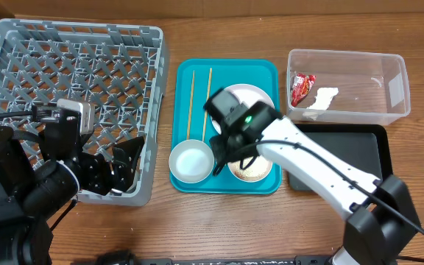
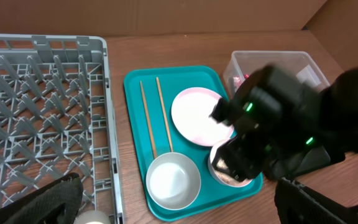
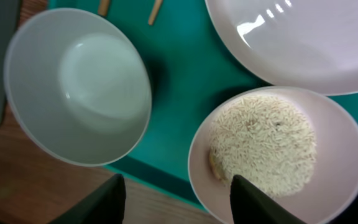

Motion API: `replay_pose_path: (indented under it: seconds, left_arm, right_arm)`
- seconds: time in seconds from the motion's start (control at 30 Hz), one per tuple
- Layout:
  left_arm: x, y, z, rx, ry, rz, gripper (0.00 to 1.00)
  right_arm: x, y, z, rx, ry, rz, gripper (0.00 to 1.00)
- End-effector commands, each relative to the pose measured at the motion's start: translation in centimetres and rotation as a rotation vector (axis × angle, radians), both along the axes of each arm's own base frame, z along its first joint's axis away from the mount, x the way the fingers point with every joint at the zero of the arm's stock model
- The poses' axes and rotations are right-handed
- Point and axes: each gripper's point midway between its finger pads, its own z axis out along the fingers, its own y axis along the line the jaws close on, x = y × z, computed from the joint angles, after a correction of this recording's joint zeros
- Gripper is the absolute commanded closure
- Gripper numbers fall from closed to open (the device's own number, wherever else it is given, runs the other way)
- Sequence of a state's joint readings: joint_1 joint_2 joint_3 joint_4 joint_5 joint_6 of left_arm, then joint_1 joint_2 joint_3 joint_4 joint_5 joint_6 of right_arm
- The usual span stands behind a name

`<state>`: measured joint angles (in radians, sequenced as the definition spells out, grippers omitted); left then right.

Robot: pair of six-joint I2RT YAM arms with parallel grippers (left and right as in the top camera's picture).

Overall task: Sort waste into correct bins and load items into the dishwasher
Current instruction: 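Drop the tissue into the clear plastic bin, then grasp the rim of the rice bowl with the right gripper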

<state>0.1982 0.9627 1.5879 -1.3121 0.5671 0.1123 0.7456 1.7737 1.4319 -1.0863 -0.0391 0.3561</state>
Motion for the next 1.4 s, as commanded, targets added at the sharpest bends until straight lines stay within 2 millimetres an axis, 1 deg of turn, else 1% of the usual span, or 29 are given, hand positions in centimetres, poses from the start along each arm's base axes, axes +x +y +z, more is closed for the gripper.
replay_pose_path:
  seconds: [0.0, 0.07, 0.13, 0.23, 0.3, 0.37, 0.43, 0.53, 0.73, 0.9, 0.93, 1.0, 1.1, 1.2, 1.27, 1.33, 1.37]
  left_arm:
    - [-0.1, -0.1, 0.4, 0.018, -0.023, -0.012, 0.00]
    - [-0.1, -0.1, 0.4, 0.018, -0.023, -0.012, 0.00]
    - [-0.1, -0.1, 0.5, 0.018, -0.023, -0.012, 0.00]
    - [-0.1, -0.1, 0.4, 0.018, -0.023, -0.012, 0.00]
    - [-0.1, -0.1, 0.4, 0.018, -0.023, -0.012, 0.00]
    - [-0.1, -0.1, 0.5, 0.018, -0.023, -0.012, 0.00]
    - [-0.1, -0.1, 0.4, 0.018, -0.023, -0.012, 0.00]
    - [-0.1, -0.1, 0.4, 0.018, -0.023, -0.012, 0.00]
    - [-0.1, -0.1, 0.4, 0.018, -0.023, -0.012, 0.00]
    - [-0.1, -0.1, 0.4, 0.018, -0.023, -0.012, 0.00]
    - [-0.1, -0.1, 0.4, 0.018, -0.023, -0.012, 0.00]
    - [-0.1, -0.1, 0.4, 0.018, -0.022, -0.012, 0.00]
    - [-0.1, -0.1, 0.4, 0.018, -0.022, -0.012, 0.00]
    - [-0.1, -0.1, 0.4, 0.018, -0.021, -0.012, 0.00]
    - [-0.1, -0.1, 0.4, 0.018, -0.022, -0.012, 0.00]
    - [-0.1, -0.1, 0.4, 0.018, -0.021, -0.012, 0.00]
    - [-0.1, -0.1, 0.4, 0.018, -0.022, -0.012, 0.00]
  right_arm:
    - [-0.5, -1.0, -2.6, -0.032, -0.002, -0.065, 0.46]
    - [-0.7, -1.3, -4.0, -0.032, -0.001, -0.068, 0.51]
    - [-1.0, -1.4, -4.9, -0.031, 0.004, -0.066, 0.61]
    - [-1.1, -1.4, -5.1, -0.027, 0.007, -0.056, 0.74]
    - [-1.2, -1.4, -5.1, -0.027, 0.007, -0.053, 0.78]
    - [-1.3, -1.2, -5.2, -0.022, 0.013, -0.028, 0.77]
    - [-1.5, -0.9, -5.2, -0.010, 0.020, 0.000, 0.73]
    - [-1.9, -0.4, -5.3, 0.012, 0.036, 0.059, 0.71]
    - [-1.8, -0.5, -5.9, -0.002, 0.042, 0.064, 0.72]
    - [-2.0, -0.7, -7.0, -0.023, 0.067, 0.063, 0.72]
    - [-2.1, -0.7, -7.1, -0.026, 0.071, 0.061, 0.73]
    - [-2.0, -0.6, -7.3, -0.025, 0.070, 0.057, 0.81]
    - [-1.8, -0.7, -7.3, -0.027, 0.065, 0.055, 0.86]
    - [-1.8, -0.7, -7.3, -0.027, 0.066, 0.055, 0.88]
    - [-1.9, -0.7, -7.3, -0.028, 0.067, 0.055, 0.94]
    - [-2.0, -0.8, -7.4, -0.032, 0.073, 0.052, 0.95]
    - [-2.1, -0.9, -7.4, -0.036, 0.077, 0.052, 0.92]
